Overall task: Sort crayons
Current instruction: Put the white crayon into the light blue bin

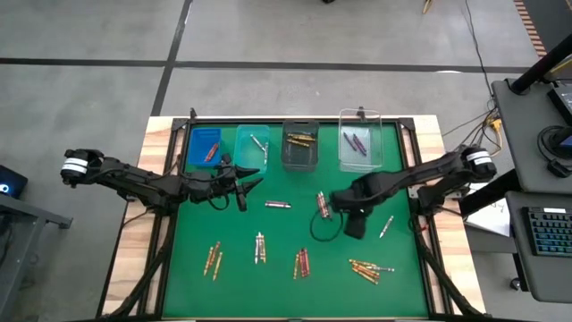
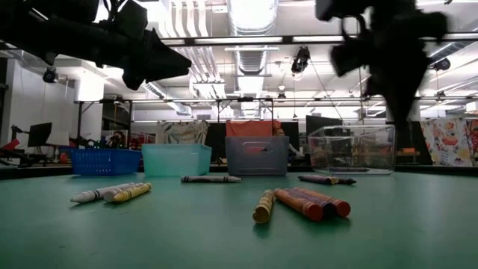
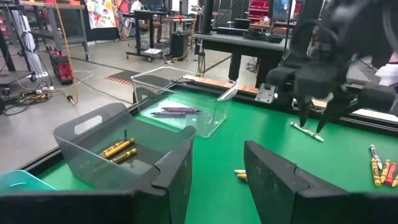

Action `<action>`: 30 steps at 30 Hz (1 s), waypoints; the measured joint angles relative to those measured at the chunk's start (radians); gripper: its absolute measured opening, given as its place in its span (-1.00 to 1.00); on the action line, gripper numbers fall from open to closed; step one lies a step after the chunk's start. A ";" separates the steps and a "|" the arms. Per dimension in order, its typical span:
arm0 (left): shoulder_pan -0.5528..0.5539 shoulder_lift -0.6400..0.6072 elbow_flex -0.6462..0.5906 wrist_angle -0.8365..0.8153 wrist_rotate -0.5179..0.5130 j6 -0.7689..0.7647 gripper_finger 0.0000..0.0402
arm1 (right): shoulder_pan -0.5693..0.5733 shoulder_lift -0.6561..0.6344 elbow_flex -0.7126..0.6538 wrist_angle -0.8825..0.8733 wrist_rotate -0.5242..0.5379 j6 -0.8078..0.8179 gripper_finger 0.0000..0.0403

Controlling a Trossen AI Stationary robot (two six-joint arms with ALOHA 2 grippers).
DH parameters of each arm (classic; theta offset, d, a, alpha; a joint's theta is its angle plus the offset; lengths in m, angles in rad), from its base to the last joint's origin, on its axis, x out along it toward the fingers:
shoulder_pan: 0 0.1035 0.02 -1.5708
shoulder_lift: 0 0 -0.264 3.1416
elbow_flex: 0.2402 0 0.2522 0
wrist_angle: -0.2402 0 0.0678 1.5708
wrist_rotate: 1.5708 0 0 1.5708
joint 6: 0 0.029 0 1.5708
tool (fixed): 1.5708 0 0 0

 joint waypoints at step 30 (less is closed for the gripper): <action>0.000 0.000 0.267 -0.331 0.016 0.207 -0.36 | 0.244 0.046 -0.239 -0.035 -0.064 -0.318 -0.40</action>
